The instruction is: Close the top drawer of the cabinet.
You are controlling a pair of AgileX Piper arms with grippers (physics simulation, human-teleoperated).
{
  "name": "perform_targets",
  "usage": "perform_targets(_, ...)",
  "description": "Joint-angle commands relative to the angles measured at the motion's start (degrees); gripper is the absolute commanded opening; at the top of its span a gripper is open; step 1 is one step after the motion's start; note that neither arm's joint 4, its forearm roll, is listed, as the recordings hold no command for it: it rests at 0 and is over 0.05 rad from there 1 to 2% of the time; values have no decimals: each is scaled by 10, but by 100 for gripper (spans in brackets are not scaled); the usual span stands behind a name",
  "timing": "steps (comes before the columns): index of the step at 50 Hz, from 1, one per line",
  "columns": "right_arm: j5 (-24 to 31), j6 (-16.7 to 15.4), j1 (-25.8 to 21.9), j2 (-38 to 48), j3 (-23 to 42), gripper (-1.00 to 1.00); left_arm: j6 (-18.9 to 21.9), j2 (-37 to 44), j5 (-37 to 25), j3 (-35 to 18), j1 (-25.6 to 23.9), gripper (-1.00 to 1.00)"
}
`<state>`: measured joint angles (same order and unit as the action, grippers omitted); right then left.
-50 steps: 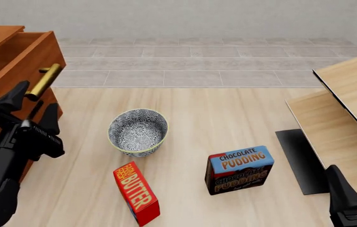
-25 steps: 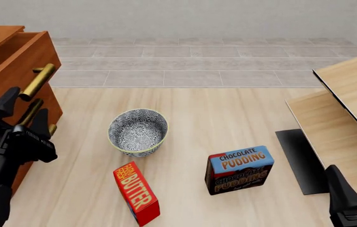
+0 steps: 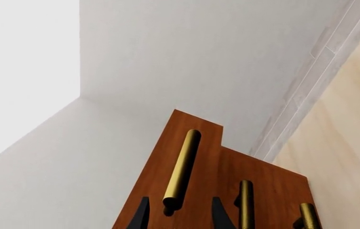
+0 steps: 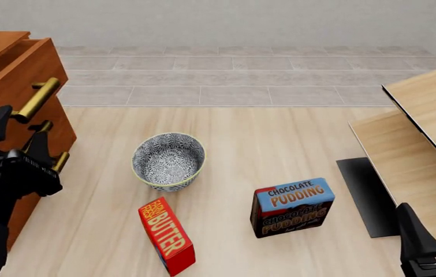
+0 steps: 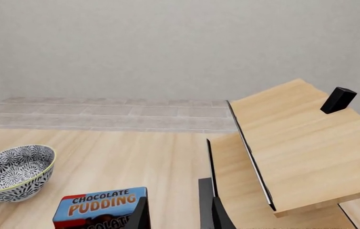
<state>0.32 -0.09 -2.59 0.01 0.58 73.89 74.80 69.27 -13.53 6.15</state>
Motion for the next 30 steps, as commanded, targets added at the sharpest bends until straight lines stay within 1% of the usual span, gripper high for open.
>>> perform_targets(1,-1,1,3,0,-2,100,3,-1,6,-4,29,100)
perform_targets(30,-2,2,4,0,-4,100,5,11,6,-18,58,100)
